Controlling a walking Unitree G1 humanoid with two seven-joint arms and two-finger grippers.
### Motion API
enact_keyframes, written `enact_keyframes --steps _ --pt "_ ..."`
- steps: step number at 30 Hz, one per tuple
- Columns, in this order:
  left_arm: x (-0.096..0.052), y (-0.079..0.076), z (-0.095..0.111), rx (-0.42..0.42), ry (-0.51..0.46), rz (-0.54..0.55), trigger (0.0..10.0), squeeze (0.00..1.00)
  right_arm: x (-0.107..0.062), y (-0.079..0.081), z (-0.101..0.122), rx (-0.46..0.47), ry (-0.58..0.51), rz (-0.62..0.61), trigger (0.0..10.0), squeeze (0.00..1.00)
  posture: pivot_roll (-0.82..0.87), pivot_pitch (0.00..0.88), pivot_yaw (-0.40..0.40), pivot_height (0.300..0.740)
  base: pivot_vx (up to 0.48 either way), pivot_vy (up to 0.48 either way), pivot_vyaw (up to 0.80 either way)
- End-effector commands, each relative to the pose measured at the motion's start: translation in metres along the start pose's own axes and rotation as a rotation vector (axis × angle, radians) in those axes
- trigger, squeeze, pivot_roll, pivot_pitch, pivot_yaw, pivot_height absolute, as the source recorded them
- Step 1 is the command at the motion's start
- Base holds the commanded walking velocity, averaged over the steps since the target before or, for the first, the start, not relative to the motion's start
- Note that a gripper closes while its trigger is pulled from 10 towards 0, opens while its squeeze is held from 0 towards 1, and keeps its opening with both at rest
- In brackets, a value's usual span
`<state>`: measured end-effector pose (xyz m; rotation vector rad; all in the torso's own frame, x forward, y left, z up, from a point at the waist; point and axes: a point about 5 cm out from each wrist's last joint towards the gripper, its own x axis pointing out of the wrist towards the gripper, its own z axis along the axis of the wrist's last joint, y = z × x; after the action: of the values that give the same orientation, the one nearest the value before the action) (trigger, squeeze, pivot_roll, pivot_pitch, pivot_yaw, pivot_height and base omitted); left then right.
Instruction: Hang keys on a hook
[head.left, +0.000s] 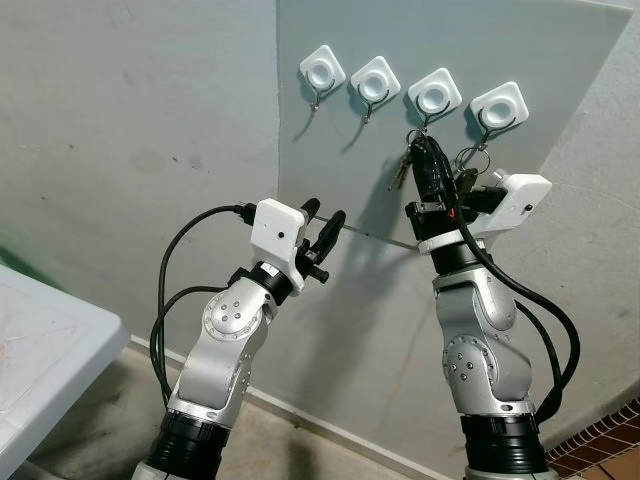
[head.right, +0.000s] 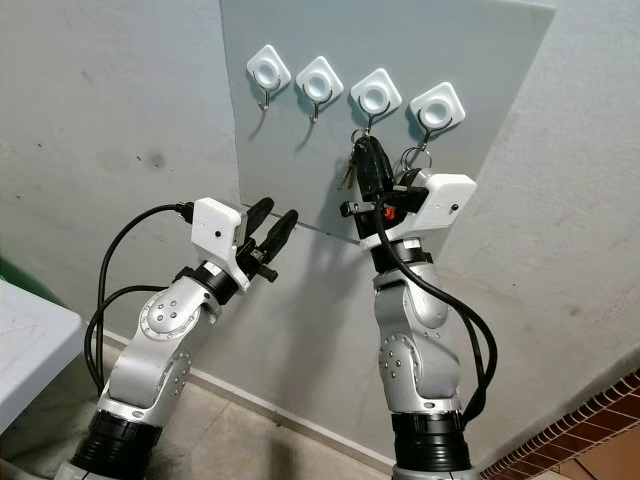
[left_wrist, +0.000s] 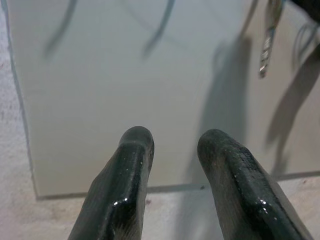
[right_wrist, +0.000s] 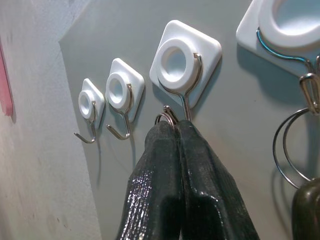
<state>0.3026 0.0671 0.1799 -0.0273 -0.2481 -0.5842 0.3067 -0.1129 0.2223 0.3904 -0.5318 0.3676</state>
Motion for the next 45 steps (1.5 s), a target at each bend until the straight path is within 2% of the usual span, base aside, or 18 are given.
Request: enact_keyframes --steps 1,8,17,25,29,31,45 --pt "0.0 -0.004 0.009 0.014 -0.05 -0.027 10.0 0.0 0.002 0.003 0.01 -0.02 -0.036 0.024 10.0 0.0 0.07 0.0 -0.045 0.74 0.0 0.0 0.0" --pt "-0.001 -0.009 0.017 0.016 -0.103 -0.062 10.0 0.0 0.004 0.004 0.011 -0.019 -0.044 0.034 10.0 0.0 0.07 0.0 -0.046 0.74 0.0 0.0 0.0" --pt "-0.002 -0.011 0.018 0.015 -0.12 -0.074 10.0 0.0 0.004 0.006 0.013 -0.002 -0.061 0.053 10.0 0.0 0.08 0.0 -0.048 0.74 0.0 0.0 0.0" --pt "-0.002 -0.011 0.018 0.014 -0.129 -0.077 10.0 0.0 -0.003 0.007 0.005 -0.06 -0.008 0.095 10.0 0.0 0.07 0.0 -0.048 0.74 0.0 0.0 0.0" --pt "-0.002 -0.011 0.018 0.015 -0.13 -0.08 10.0 0.0 -0.003 0.008 0.008 -0.055 -0.023 0.099 10.0 0.0 0.07 0.0 -0.047 0.74 0.0 0.0 0.0" --pt "-0.001 -0.011 0.018 0.012 -0.129 -0.081 10.0 0.0 -0.002 0.008 0.01 -0.082 -0.028 0.107 10.0 0.0 0.07 0.0 -0.046 0.74 0.0 0.0 0.0" --pt "0.0 -0.012 0.018 0.012 -0.13 -0.083 10.0 0.0 0.003 0.004 0.017 -0.019 -0.075 0.059 10.0 0.0 0.07 0.0 -0.05 0.74 0.0 0.0 0.0"
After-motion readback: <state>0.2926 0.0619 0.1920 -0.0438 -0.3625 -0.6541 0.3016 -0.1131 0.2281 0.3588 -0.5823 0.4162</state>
